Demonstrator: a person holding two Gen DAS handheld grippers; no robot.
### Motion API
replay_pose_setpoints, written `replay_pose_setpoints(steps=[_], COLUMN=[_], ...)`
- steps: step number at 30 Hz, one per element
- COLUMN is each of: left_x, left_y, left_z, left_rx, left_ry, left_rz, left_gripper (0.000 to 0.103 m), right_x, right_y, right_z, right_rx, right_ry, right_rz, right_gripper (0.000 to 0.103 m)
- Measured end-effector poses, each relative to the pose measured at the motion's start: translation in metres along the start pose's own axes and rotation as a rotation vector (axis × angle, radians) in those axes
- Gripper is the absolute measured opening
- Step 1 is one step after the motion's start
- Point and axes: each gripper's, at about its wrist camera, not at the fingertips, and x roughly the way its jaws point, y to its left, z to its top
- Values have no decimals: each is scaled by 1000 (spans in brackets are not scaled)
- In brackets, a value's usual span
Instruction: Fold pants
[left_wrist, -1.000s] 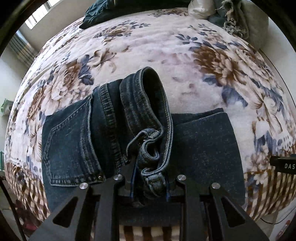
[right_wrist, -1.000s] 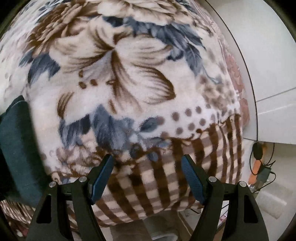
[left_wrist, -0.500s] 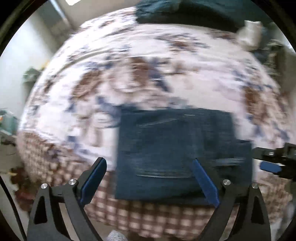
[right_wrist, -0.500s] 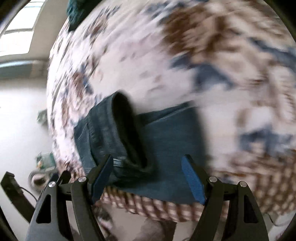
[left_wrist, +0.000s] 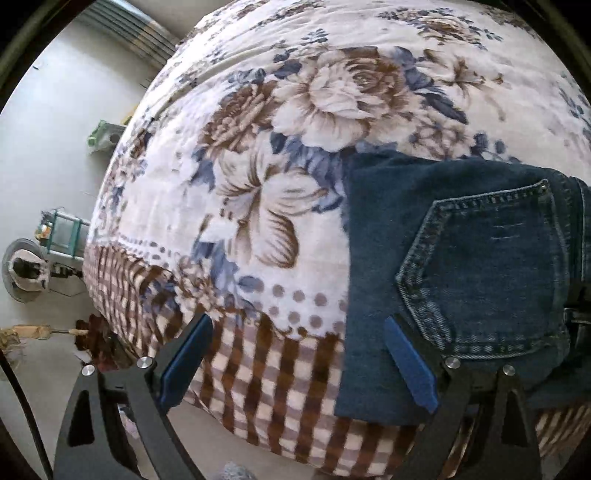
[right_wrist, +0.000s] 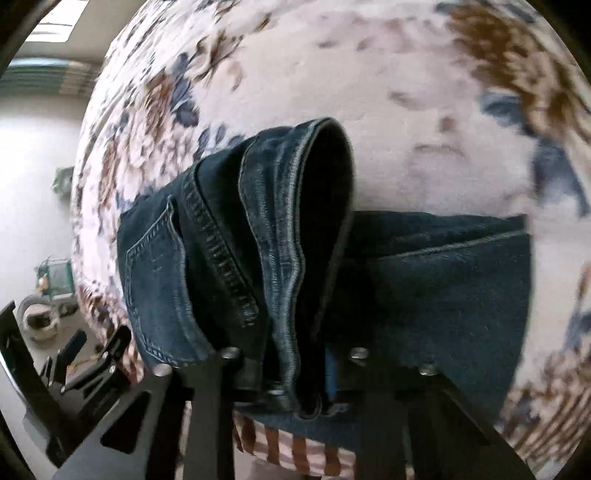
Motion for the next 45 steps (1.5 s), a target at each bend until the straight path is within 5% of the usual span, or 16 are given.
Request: replay_pose_setpoints(steps=[7,12,14,17,19,24,26,27,28,30,31,35,37,38,40,45], left_x=[-16,-9,-5,-1,7,38,52,60,62,63,64,76,69,65,57,67], left_y=[15,15,9,-2,-15,-46,-52,-54,-54,-55,-56,-51,-43,-38,-28,-28], left_z=[7,17,21,28,38,59,61,62,63,62,61,60,60,58,45,10], left_rx=[-86,-130,-131,-130,-121,-105,-128,-141,-145,-121,-113,-154,-182,-194,-222,-289], left_ry=[-12,23,29,35,57,134,176,190,185,166,160,195,209,214,209,281], left_rz=[-160,-254,-271,-327,-387,-507,-548,-578,-610,-668,-664,-711,-733,-742,-795,-896], left_gripper=[95,95,95,95,95,95,94,89,66,36,36,40,52,60,89,89], right_x=[-81,-123,-112,-96,-97,-91,-65,-58,-56,-61,-63,-42,-50,-63,-81,-57], right_y=[-35,-118,-143,-168,-174,-195,-203,-204,-199,-191,-191,-202,-206,-210,-215,-228], right_z=[-25,-55,-58,-55,-51,-44,-35,-30,-24,-16,-13,-10,-13,-22,-42,-114], right_rx=[122,237,239,290,306,398,426,428,401,373,379,431,452,465,497,655], right_ry=[-145,-134,-54,8,-35,-84,-28,-42,-73,-110,-130,-50,-39,-70,-113,-42], right_rz=[-45,-120,-61,20,12,153,240,261,257,158,126,147,190,205,221,376], right_gripper=[13,13,16,46,75,82,75,49,19,18,18,33,74,83,86,86])
